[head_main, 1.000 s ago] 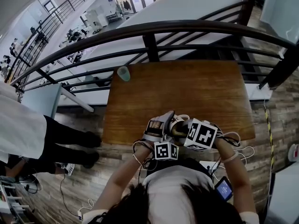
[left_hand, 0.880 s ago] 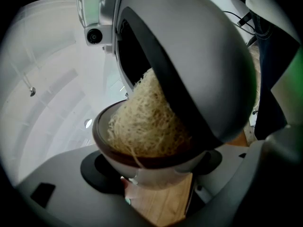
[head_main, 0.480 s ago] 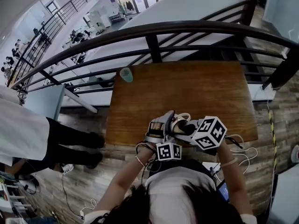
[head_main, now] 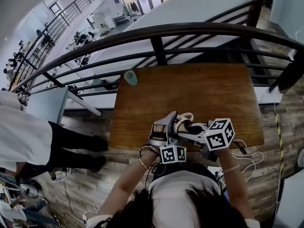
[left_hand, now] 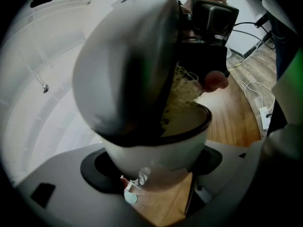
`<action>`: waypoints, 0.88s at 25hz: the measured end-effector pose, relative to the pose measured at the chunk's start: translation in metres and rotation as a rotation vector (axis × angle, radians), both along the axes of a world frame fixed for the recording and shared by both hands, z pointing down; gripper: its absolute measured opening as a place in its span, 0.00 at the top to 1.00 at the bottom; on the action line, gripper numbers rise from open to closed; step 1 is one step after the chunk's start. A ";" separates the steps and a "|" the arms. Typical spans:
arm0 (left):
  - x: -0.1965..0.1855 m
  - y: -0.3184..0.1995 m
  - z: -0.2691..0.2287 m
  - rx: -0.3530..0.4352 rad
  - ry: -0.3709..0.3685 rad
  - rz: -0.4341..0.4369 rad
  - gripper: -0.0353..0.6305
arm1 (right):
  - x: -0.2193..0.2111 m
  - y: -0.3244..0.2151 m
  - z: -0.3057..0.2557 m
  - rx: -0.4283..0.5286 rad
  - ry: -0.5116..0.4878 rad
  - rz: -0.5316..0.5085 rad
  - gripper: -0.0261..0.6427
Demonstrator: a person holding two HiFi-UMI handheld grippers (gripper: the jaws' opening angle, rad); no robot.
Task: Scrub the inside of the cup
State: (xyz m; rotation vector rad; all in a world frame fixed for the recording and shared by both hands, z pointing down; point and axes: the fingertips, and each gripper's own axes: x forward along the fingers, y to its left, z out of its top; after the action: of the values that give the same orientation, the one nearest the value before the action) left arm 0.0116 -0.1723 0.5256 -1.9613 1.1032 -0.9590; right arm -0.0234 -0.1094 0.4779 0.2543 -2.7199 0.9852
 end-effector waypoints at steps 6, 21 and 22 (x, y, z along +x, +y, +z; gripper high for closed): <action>-0.003 -0.003 -0.009 0.017 0.020 -0.020 0.34 | 0.001 -0.008 -0.014 -0.083 -0.123 0.078 0.85; -0.003 0.000 -0.013 0.051 0.049 -0.030 0.34 | 0.010 -0.014 -0.027 -0.241 -0.355 0.171 0.85; -0.002 0.000 -0.014 0.053 0.050 -0.031 0.34 | 0.011 -0.014 -0.028 -0.254 -0.371 0.176 0.85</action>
State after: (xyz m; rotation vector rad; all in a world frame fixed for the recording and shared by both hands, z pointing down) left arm 0.0095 -0.1721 0.5111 -1.9397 1.1785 -0.8919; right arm -0.0128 -0.1232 0.4496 0.2933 -2.8865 1.5515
